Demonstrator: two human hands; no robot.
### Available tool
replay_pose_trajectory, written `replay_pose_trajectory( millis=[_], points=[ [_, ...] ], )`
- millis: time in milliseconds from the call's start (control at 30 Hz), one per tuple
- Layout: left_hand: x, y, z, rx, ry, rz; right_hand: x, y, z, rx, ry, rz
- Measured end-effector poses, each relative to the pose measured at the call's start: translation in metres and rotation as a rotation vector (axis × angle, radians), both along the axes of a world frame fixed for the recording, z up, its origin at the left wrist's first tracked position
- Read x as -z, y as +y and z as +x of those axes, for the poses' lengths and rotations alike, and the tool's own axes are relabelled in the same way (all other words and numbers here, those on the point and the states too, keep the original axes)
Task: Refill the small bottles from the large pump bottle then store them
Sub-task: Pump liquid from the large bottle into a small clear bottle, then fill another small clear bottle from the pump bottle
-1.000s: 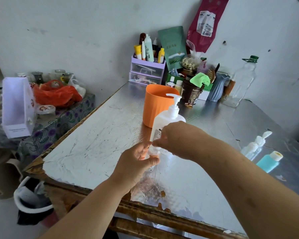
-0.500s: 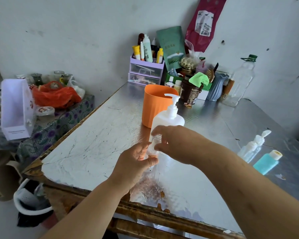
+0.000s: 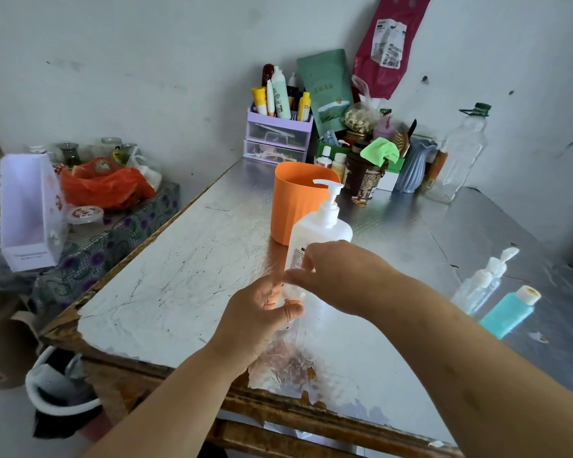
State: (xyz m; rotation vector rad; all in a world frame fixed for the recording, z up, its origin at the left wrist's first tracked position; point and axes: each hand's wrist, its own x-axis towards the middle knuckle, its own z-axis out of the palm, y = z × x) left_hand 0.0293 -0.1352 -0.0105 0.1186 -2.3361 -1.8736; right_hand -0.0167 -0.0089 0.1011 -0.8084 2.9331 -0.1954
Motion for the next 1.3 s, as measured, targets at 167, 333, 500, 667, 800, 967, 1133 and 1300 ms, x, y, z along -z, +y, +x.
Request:
replay_pose_trajectory(
  millis=[167,333,500,667,800,967,1133,1300],
  points=[
    [0.001,0.000,-0.001,-0.046,-0.028,0.024,0.007,0.001,0.003,-0.037,-0.021,-0.028],
    [0.006,0.000,-0.004,-0.054,-0.030,-0.044,0.015,-0.007,0.005,-0.053,0.078,-0.018],
    [0.009,-0.002,-0.007,-0.057,-0.008,-0.032,0.031,-0.004,0.000,0.046,-0.002,-0.276],
    [0.008,-0.006,-0.011,-0.262,0.018,-0.008,0.055,0.037,-0.004,0.301,0.149,-0.760],
    [0.008,-0.008,-0.024,-0.415,-0.016,-0.114,0.087,0.072,-0.022,0.557,-0.024,-0.757],
    [-0.002,-0.020,-0.055,-0.540,-0.036,-0.183,0.104,0.084,-0.038,0.544,-0.188,-0.554],
    [-0.004,-0.024,-0.079,-0.585,-0.060,-0.172,0.111,0.086,-0.044,0.549,-0.159,-0.526],
    [-0.003,-0.019,-0.092,-0.572,-0.064,-0.175,0.118,0.086,-0.047,0.533,-0.134,-0.547]
  ],
)
